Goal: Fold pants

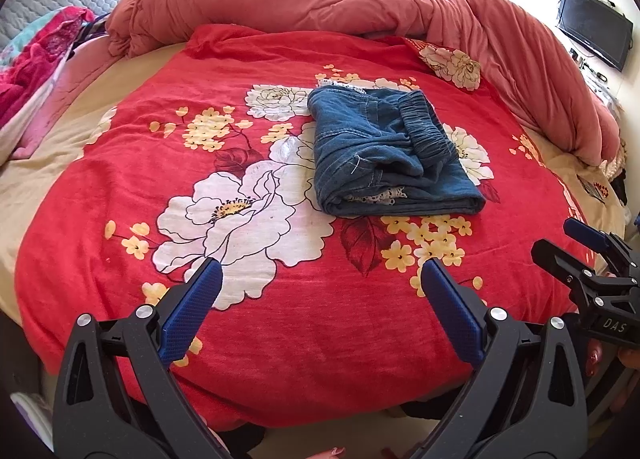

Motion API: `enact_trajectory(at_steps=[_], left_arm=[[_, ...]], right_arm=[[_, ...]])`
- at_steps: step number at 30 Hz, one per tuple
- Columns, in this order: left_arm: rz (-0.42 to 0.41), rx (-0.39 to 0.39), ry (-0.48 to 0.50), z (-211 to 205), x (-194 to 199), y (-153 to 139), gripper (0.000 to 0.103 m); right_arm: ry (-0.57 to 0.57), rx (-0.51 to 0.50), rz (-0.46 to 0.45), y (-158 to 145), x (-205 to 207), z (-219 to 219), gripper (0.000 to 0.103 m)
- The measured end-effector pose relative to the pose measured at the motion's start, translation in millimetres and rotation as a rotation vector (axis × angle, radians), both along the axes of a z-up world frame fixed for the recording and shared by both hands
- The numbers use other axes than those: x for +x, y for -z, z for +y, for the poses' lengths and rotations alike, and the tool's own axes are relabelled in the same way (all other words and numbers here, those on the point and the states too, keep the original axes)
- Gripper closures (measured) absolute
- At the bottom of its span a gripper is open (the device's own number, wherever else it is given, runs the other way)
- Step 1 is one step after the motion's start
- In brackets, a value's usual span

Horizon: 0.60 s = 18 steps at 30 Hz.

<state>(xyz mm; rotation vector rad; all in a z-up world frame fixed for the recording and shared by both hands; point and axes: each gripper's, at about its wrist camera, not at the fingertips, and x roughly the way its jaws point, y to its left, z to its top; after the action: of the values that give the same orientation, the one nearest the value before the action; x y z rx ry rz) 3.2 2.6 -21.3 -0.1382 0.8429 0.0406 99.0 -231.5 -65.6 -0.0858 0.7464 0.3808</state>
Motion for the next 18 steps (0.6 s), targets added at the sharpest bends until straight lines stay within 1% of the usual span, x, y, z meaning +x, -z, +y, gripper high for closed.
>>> enact_trajectory(at_steps=[10,18], left_arm=[[0.000,0.011,-0.007,1.6,-0.6,-1.2,0.009],[-0.002,0.005,-0.009,1.7,-0.2,-1.1,0.009]], right_arm=[[0.005,-0.001,0.002,-1.0,-0.1,0.9,0.005],[0.005,-0.001,0.003,-0.7,0.6,1.6,0.005]])
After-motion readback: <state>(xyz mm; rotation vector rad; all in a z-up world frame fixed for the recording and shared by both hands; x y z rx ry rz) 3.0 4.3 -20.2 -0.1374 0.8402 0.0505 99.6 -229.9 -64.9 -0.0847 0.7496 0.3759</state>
